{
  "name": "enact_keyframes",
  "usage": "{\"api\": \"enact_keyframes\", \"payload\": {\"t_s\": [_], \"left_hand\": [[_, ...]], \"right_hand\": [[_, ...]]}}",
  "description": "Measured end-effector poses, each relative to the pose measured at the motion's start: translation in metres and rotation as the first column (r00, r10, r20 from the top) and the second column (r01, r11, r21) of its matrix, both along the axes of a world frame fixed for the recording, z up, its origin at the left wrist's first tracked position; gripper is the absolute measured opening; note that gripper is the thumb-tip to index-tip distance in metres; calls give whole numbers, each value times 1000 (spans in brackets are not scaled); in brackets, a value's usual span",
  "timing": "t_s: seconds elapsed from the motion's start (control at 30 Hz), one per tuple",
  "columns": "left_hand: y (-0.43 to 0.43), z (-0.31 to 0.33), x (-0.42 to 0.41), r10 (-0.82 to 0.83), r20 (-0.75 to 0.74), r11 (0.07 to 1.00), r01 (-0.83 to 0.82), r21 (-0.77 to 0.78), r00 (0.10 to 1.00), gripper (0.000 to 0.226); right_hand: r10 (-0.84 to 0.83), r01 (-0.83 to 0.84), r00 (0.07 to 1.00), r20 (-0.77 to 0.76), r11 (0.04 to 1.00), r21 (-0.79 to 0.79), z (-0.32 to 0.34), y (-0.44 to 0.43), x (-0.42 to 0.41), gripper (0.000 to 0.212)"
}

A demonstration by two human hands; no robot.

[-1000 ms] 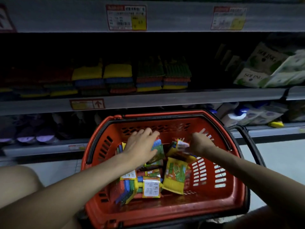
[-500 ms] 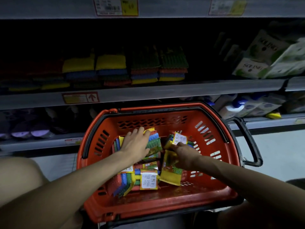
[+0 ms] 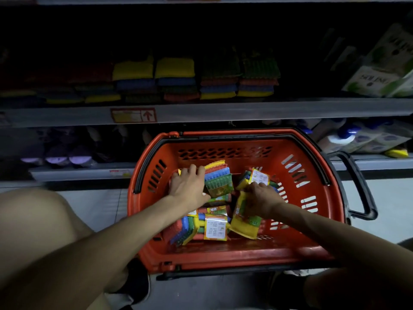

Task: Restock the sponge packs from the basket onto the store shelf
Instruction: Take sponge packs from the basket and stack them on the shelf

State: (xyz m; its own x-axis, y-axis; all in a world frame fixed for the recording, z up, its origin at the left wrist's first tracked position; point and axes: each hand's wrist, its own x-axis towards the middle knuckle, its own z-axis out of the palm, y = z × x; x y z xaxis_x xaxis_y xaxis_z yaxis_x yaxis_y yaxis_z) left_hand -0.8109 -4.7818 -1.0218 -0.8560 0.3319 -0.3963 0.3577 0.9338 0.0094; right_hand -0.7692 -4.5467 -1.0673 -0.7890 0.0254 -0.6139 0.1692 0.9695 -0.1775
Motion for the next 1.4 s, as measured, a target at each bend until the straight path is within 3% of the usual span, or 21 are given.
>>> {"api": "enact_keyframes", "payload": {"t_s": [0.13,0.2,0.43,0.6,0.73,0.8,0.97,1.13,1.23,1.3,1.4], "left_hand": [[-18,7,13,151,139,971,-120,-208,979,103],[-26,7,20,252,227,952,-199,-231,941,110],[-19,32,26,370,359,928,-360,-97,857,100],[-14,63,11,356,437,903,-424,67,826,91],[-12,96,2,310,543,798,-524,297,780,60],[-12,112,-2,283,573,737,-556,384,770,55],[-6,145,-9,184,627,520,-616,591,757,67],[11,153,-10,150,656,254,-670,697,739,85],[25,156,-4,173,645,152,-667,729,744,69],[32,153,-3,156,625,141,-644,752,765,67],[35,152,-4,64,590,254,-585,770,805,66]], "right_hand": [[47,-47,999,1,998,32,4,2,1,88],[47,-47,999,-14,999,25,7,5,5,86],[62,-65,996,-66,997,-47,13,0,18,75],[79,-98,984,-160,988,-116,50,-7,31,81],[-46,11,986,-159,977,-214,94,-8,33,49],[-91,48,981,-171,969,-241,114,-4,33,44],[-188,64,943,-274,911,-406,174,11,40,76],[-270,56,858,-438,894,-444,205,20,41,47],[-332,69,806,-490,875,-479,209,18,39,46],[-315,39,800,-510,876,-480,211,19,40,39],[-289,19,809,-512,883,-469,212,22,40,53]]}}
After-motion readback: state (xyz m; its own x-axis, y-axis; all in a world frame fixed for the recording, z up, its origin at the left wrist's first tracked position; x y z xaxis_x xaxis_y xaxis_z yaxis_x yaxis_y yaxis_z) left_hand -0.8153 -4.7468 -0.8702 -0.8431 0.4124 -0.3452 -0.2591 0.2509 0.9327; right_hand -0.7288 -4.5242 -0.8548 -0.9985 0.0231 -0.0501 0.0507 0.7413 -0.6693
